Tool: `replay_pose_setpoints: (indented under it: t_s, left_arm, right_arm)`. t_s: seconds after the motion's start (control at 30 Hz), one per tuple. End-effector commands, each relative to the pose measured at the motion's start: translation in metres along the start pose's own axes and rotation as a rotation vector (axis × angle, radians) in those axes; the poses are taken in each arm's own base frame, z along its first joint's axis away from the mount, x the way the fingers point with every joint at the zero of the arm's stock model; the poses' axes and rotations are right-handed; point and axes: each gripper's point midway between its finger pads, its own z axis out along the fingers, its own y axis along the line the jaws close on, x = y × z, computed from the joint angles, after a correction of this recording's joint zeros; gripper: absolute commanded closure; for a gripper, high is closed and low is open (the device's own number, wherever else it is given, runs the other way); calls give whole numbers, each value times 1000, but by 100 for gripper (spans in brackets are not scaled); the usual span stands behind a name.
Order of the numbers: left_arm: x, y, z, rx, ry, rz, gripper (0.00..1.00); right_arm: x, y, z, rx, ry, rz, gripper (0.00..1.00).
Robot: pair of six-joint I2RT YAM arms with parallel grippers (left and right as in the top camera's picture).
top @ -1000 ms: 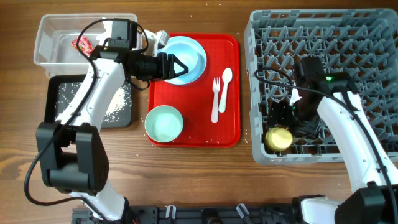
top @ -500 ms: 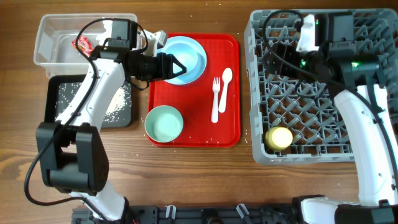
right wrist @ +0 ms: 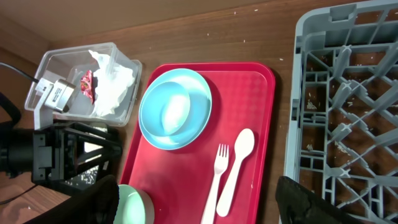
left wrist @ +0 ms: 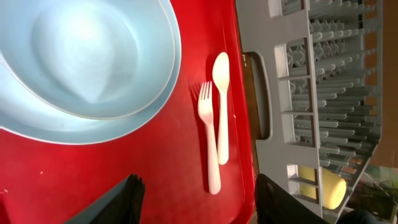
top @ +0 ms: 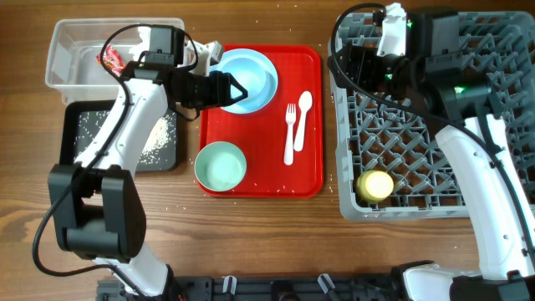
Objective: Sort waste into correct bins and load items into the dishwasher rack
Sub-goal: 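Raise the right gripper away from the rack, then grasp the blue bowl on the plate with the right gripper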
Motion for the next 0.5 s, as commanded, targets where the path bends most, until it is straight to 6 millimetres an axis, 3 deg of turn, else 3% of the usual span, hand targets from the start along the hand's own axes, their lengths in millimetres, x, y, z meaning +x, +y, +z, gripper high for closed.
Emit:
replay_pose_setpoints:
  t_s: [0.0,0.27,0.47]
  left_arm:
    - [-11,4,-21,-28,-59,13,42]
    - [-22,14,-53,-49,-136,-5,44]
    - [-22,28,-74,-178,-174,-23,43]
  right_arm:
    - [-5,7,0,-25,-12,-25,18]
    - [-10,9,0,-32,-33,-7,19]
    - [-19,19,11,-29,-72,-8,20]
